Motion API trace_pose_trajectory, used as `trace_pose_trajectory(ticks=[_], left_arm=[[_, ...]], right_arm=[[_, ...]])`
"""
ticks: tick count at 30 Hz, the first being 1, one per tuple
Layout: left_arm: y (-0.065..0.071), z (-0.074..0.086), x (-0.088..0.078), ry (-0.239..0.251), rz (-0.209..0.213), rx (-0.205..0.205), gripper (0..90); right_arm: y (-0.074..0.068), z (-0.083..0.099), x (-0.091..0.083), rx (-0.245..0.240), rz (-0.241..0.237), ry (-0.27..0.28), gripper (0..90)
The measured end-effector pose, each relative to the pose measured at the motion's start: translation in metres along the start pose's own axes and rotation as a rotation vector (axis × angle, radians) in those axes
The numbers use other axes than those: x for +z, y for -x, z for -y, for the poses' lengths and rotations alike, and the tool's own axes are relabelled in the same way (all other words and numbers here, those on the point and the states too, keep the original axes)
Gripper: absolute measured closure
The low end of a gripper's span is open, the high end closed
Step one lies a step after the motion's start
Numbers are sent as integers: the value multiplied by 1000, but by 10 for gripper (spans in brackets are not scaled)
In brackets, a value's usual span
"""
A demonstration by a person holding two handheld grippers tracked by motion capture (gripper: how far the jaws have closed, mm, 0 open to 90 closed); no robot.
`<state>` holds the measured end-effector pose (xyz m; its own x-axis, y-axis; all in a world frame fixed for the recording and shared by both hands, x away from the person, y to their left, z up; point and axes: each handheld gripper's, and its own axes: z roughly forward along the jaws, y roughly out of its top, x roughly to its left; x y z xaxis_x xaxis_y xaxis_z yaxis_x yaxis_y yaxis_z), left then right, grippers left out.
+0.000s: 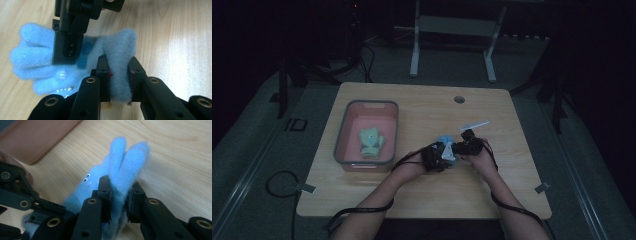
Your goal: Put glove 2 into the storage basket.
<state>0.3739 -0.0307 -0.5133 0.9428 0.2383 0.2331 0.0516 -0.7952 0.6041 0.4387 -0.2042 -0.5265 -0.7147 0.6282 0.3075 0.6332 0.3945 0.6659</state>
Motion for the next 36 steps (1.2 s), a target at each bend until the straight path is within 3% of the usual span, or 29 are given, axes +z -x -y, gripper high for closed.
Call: trace_pose_trajectory(ticks=[21,36], left_arm=[[-15,-4,-61,-8,-43,2,756],[-25,10,-97,-15,-69,-14,756]], right_arm=[[-39,-45,-19,-54,-12,66,772],[-68,-74,-10,-98,-36,79,772]])
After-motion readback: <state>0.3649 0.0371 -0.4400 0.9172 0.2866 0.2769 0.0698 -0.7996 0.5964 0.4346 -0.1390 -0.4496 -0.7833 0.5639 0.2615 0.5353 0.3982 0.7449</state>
